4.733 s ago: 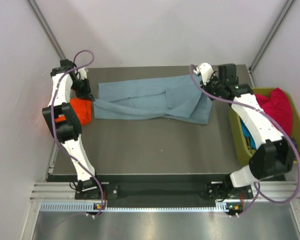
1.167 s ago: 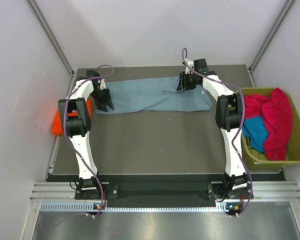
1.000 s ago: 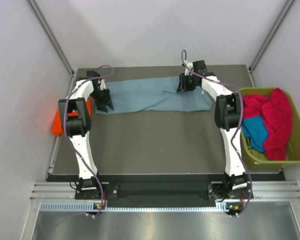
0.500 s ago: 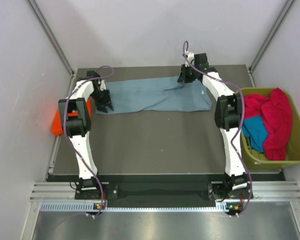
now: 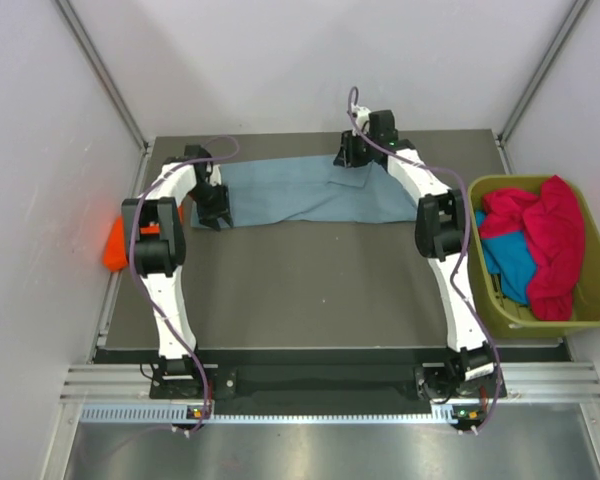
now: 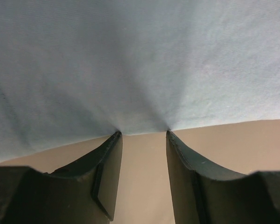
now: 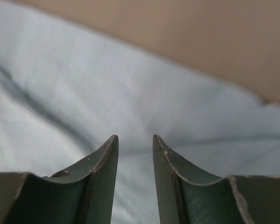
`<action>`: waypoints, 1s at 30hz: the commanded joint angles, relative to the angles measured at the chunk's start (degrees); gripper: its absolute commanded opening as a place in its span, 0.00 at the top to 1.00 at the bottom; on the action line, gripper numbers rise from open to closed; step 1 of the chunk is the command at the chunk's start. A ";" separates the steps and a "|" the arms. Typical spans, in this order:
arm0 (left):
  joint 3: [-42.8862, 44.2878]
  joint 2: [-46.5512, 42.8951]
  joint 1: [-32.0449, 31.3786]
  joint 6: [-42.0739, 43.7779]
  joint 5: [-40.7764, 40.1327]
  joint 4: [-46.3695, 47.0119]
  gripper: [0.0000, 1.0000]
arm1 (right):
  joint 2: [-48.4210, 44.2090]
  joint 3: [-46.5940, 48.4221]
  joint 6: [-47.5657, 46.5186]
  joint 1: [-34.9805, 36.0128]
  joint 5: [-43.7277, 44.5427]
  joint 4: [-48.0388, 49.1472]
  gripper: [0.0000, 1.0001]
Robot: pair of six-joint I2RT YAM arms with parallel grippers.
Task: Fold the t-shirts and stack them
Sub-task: Fold the tshirt
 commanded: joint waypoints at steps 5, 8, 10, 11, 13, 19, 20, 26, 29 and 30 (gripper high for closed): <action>-0.45 -3.61 -0.24 -0.40 0.12 0.24 0.52 | -16.44 -17.41 -1.05 -3.48 -1.75 -4.09 0.64; 0.08 -3.17 -0.25 -1.11 -0.14 0.42 0.54 | -18.20 -20.06 -3.43 -4.45 -0.35 -5.24 0.65; 0.52 -2.82 -0.25 -1.46 -0.05 0.33 0.54 | -18.30 -20.15 -3.95 -4.89 0.01 -5.59 0.65; 0.69 -2.47 -0.24 -1.55 -0.05 0.33 0.54 | -18.21 -19.98 -4.13 -4.89 0.18 -5.68 0.65; 0.87 -2.29 -0.25 -1.63 -0.05 0.24 0.54 | -17.77 -19.45 -4.13 -4.89 0.53 -5.85 0.64; 1.22 -1.94 -0.25 -1.72 -0.23 0.33 0.54 | -16.19 -19.18 -4.30 -4.46 0.27 -6.56 0.66; 1.39 -1.94 -0.24 -1.72 -0.32 0.15 0.54 | -15.84 -19.44 -4.22 -4.45 0.18 -6.47 0.66; 1.83 -1.50 -0.25 -1.72 -0.41 0.33 0.54 | -14.08 -20.06 -3.96 -4.28 0.18 -6.56 0.67; 2.10 -1.24 -0.33 -1.72 -0.32 0.15 0.54 | -13.11 -19.54 -3.95 -4.28 0.10 -6.65 0.68; 2.27 -1.15 -0.25 -1.72 -0.23 0.15 0.54 | -12.85 -19.27 -4.04 -4.28 0.27 -6.65 0.68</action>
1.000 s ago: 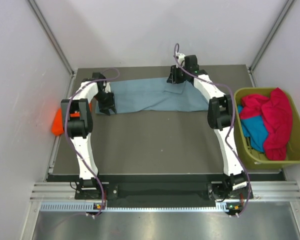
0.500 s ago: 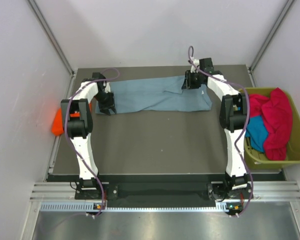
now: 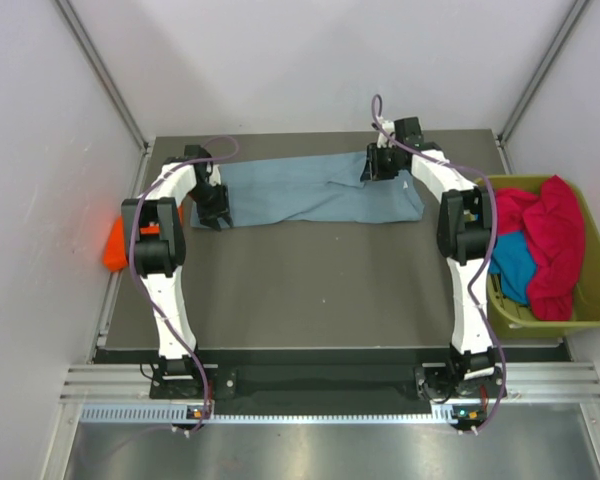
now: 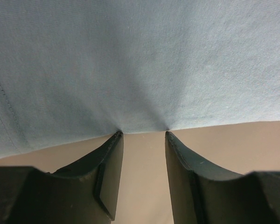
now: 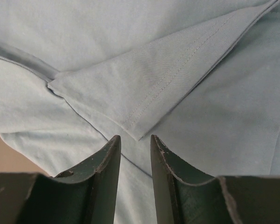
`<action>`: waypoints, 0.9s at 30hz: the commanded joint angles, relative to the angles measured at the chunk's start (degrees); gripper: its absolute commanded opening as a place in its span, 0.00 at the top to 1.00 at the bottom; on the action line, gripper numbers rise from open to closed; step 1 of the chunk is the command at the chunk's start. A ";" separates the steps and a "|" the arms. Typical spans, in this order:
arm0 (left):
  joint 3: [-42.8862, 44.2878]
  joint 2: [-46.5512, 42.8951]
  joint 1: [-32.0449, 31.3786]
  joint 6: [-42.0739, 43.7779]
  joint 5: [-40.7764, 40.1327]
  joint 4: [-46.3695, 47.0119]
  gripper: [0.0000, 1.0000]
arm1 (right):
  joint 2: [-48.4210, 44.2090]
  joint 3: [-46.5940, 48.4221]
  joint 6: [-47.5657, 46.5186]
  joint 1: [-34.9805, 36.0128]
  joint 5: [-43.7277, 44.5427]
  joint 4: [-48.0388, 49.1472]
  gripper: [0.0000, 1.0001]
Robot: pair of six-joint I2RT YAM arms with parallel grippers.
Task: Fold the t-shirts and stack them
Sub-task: Fold the tshirt
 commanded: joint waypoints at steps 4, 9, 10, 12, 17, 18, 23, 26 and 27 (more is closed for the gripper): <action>2.65 -0.64 0.10 -0.74 0.27 0.22 0.54 | 1.82 1.65 -0.66 0.64 0.01 -0.11 0.68; 2.65 -0.56 0.02 -0.74 0.10 0.22 0.54 | 2.96 2.52 -0.13 1.17 -0.34 0.24 0.69; 2.65 -0.56 0.10 -0.74 0.01 0.31 0.54 | 3.58 2.96 0.05 1.34 -0.43 0.24 0.69; 2.47 -0.64 0.10 -0.74 -0.08 0.31 0.54 | 4.02 3.75 0.31 1.61 -0.52 0.50 0.71; 2.39 -0.73 0.10 -0.39 -0.34 0.22 0.54 | 5.08 5.33 0.75 2.31 -1.04 0.94 0.83; 2.38 -0.64 0.10 -0.39 -0.43 0.22 0.54 | 5.08 5.51 0.75 2.31 -1.04 1.03 0.86; 2.30 -0.29 0.02 -0.56 0.01 0.39 0.54 | 4.11 6.21 0.57 2.40 -1.13 1.38 0.96; 2.82 0.15 0.02 -0.56 0.10 0.39 0.54 | 4.11 6.74 1.01 2.40 -0.96 1.82 0.99; 3.00 0.23 0.10 -0.56 0.10 0.31 0.54 | 4.02 7.01 1.10 2.40 -0.87 2.00 1.00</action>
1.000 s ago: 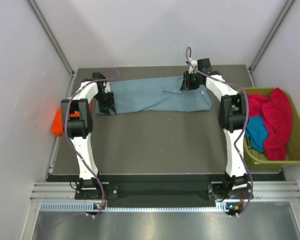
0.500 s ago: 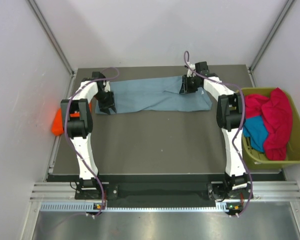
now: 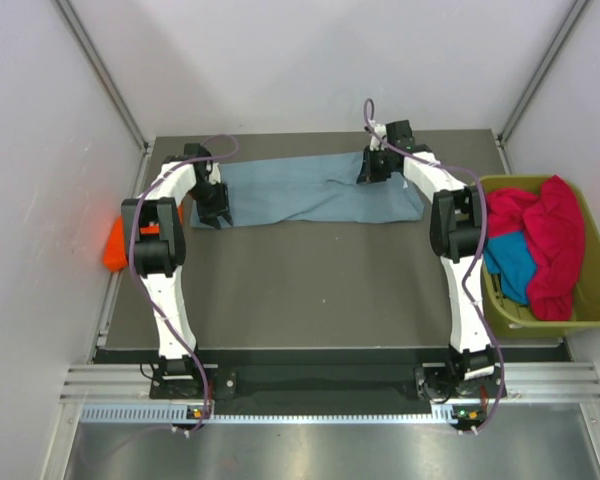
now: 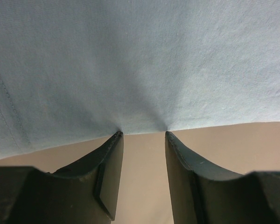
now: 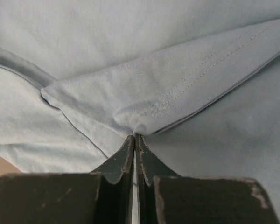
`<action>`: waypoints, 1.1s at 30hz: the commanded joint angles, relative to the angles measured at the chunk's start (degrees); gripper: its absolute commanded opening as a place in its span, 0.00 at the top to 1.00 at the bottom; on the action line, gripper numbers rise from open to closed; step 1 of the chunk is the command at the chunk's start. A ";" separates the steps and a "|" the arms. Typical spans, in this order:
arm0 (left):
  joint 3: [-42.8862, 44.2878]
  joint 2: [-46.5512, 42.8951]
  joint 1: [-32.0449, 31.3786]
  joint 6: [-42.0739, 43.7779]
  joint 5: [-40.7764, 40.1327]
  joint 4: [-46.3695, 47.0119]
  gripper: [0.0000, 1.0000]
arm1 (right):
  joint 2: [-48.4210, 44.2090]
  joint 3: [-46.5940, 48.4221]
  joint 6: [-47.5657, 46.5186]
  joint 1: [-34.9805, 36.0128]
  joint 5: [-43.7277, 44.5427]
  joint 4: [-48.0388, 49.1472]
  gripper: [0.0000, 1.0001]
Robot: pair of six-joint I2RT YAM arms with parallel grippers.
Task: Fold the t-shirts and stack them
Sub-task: Fold the tshirt
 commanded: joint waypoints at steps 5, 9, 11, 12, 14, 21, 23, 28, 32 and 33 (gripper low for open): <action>1.82 0.19 0.02 -0.54 0.10 0.48 0.54 | 0.00 6.38 0.99 0.93 -0.17 2.92 1.00; 1.55 0.02 -0.07 -0.45 0.10 0.48 0.54 | 2.37 10.16 1.43 1.28 0.36 4.50 1.00; 1.47 -0.16 -0.07 -0.19 -0.16 0.22 0.54 | 3.95 12.09 2.31 1.63 0.62 5.12 1.00; 1.38 -0.33 0.02 -0.10 -0.16 0.22 0.54 | 4.39 12.71 2.40 1.72 0.80 5.73 1.00; 0.94 -0.77 0.02 -0.10 -0.43 0.13 0.54 | 5.71 14.21 3.28 2.34 1.15 6.43 1.00; -0.64 -2.00 -0.60 0.69 -1.04 -0.13 0.54 | 9.58 19.04 4.42 3.92 2.03 10.47 1.00; -0.73 -2.18 -0.95 0.86 -1.39 -0.04 0.54 | 10.55 20.19 4.69 4.53 2.38 11.27 1.00; -0.73 -2.27 -2.60 1.13 -1.66 -0.04 0.53 | 11.25 21.68 5.65 5.94 2.82 13.12 0.81; -0.73 -2.36 -2.80 1.13 -1.48 -0.22 0.53 | 9.68 22.04 5.40 6.12 4.84 12.86 0.52; -0.56 -2.44 -2.80 1.21 -1.66 -0.22 0.53 | 8.19 21.95 4.96 6.03 5.37 12.68 0.50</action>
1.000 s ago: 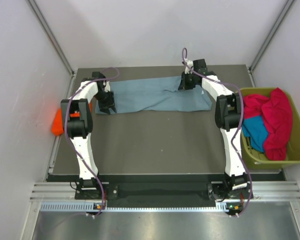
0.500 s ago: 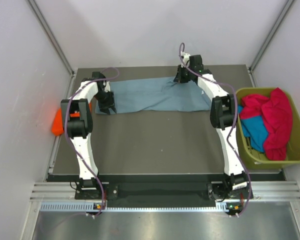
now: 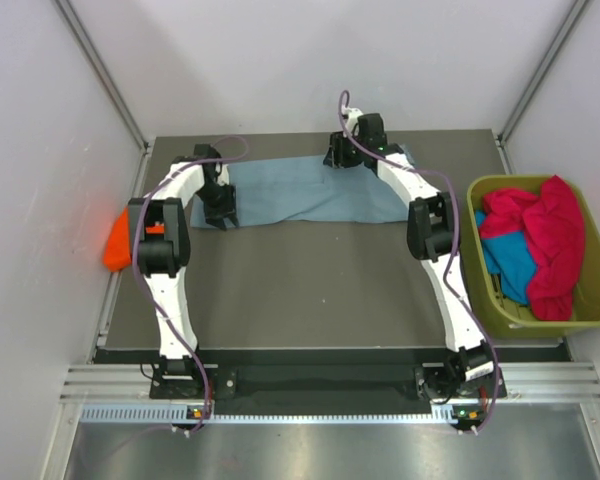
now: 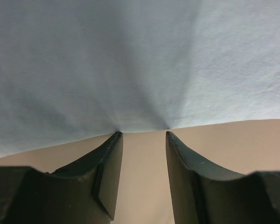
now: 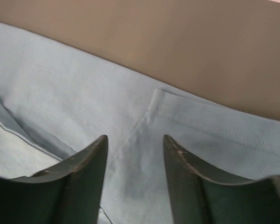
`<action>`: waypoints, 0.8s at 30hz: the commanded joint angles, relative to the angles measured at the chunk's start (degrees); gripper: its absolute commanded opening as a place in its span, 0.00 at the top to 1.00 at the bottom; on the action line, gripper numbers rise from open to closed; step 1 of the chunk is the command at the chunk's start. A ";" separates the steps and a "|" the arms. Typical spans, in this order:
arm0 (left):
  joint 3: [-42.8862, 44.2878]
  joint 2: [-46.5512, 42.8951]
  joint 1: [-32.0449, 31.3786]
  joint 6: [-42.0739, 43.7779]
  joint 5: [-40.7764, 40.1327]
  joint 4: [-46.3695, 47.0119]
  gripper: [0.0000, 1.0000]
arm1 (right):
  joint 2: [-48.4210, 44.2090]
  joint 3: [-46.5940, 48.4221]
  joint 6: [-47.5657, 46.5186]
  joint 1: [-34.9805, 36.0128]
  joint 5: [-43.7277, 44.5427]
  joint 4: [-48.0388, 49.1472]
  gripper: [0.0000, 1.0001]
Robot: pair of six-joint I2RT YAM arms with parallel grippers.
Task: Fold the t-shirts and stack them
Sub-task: Fold the tshirt
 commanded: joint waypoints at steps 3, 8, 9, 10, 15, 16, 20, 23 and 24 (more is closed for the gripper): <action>0.14 -2.88 -0.44 0.82 -0.61 -0.48 0.53 | -7.60 1.27 -0.65 -0.83 2.97 2.18 0.45; 0.06 -4.38 0.35 1.08 -1.23 -0.57 0.51 | -15.17 -7.43 -0.74 -5.14 2.10 -0.45 0.41; 0.32 -4.47 0.53 1.26 -1.75 -0.66 0.51 | -17.79 -9.09 -0.73 -5.93 1.83 -1.15 0.41; 0.41 -4.47 0.71 1.35 -1.93 -0.66 0.51 | -19.21 -12.77 -0.56 -7.41 1.05 -1.59 0.41; 2.07 -3.85 2.38 1.70 -2.63 -0.84 0.50 | -29.30 -25.26 -1.26 -11.55 -0.63 -5.81 0.41; 2.51 -3.76 2.55 1.70 -2.63 -1.01 0.50 | -30.72 -29.72 -1.52 -12.26 -0.89 -6.16 0.41; 4.80 -2.89 3.61 1.61 -3.07 -1.27 0.49 | -38.01 -39.15 -3.28 -14.11 -1.68 -9.24 0.41; 6.12 -2.45 4.48 1.70 -3.77 -1.71 0.45 | -40.31 -43.99 -4.59 -14.46 -1.69 -11.08 0.41; 6.99 -2.27 4.75 2.05 -4.12 -1.89 0.45 | -41.62 -44.96 -4.86 -14.63 -1.69 -11.44 0.41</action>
